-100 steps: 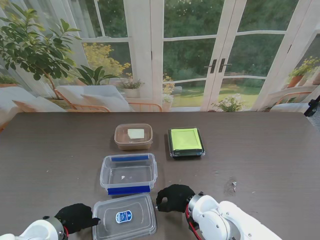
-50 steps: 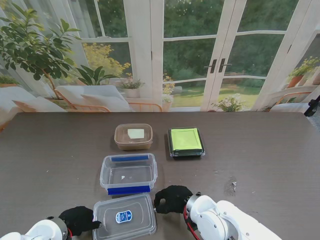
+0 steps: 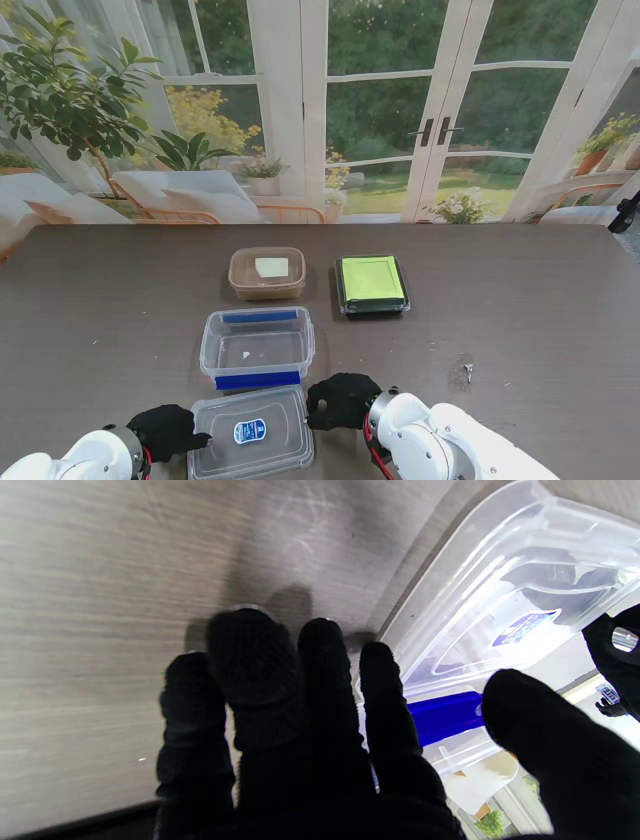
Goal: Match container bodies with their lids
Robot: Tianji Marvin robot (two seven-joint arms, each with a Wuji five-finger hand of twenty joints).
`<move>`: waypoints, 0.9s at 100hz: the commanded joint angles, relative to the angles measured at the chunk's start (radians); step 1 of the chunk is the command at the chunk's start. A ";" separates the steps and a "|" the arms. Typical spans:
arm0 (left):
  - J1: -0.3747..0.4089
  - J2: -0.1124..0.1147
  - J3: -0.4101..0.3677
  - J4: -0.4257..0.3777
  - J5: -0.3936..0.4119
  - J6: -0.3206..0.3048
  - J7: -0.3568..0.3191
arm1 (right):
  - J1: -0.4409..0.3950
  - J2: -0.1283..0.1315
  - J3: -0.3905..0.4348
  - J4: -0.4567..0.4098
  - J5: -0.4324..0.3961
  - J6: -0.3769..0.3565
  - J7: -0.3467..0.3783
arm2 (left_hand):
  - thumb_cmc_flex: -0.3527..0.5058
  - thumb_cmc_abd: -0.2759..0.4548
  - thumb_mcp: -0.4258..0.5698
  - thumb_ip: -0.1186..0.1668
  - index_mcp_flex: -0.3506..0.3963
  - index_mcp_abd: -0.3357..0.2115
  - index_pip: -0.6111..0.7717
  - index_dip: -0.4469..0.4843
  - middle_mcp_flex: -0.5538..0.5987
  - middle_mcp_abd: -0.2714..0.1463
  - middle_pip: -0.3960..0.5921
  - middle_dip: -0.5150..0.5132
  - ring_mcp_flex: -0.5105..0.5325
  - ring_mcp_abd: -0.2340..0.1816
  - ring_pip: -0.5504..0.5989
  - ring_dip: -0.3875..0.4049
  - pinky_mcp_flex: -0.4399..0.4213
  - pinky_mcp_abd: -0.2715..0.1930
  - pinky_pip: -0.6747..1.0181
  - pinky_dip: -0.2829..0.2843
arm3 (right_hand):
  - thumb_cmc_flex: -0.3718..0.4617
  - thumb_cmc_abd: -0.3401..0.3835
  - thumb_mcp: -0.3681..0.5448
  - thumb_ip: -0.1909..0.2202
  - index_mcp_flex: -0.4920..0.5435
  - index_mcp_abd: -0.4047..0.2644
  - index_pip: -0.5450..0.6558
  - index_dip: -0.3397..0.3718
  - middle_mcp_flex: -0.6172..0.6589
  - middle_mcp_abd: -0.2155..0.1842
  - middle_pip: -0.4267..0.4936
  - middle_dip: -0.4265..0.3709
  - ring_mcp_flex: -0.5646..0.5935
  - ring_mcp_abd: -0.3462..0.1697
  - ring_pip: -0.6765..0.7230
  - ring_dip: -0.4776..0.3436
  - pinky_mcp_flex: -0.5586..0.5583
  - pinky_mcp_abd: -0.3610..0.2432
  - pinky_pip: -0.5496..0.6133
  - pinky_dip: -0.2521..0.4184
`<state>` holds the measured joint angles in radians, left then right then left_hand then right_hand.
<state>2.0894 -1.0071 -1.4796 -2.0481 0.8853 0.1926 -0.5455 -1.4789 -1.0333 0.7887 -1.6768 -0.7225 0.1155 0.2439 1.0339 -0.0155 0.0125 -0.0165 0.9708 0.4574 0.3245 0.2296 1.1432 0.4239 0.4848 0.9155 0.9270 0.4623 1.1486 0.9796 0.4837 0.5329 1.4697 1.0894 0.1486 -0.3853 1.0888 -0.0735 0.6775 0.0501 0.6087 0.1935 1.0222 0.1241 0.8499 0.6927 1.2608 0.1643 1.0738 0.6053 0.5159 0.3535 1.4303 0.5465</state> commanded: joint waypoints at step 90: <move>0.046 -0.014 -0.006 -0.082 0.016 -0.064 0.026 | -0.169 0.002 0.150 -0.079 0.110 -0.081 0.049 | 0.048 0.053 -0.020 0.011 -0.027 0.038 -0.077 -0.059 -0.002 0.022 -0.020 0.018 -0.021 0.026 0.011 0.025 -0.056 -0.074 -0.003 0.005 | -0.005 0.025 0.023 0.023 -0.004 -0.038 -0.038 -0.001 0.016 0.000 0.021 0.012 -0.002 0.012 0.021 0.015 0.168 0.004 0.035 0.004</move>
<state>2.1330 -1.0133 -1.4890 -2.1110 0.9052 0.1401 -0.5021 -1.6355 -1.0252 0.9426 -1.7347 -0.6182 0.0436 0.2746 1.0339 -0.0155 0.0125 -0.0165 0.9682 0.4630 0.3005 0.2050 1.1367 0.4304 0.4647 0.9155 0.9065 0.4660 1.1493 0.9899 0.4640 0.5354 1.4694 1.0909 0.1486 -0.3851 1.0888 -0.0734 0.6902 0.1985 0.6071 0.1937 1.0222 0.1241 0.8500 0.6931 1.2608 0.1651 1.0739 0.6054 0.5159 0.3535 1.4303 0.5465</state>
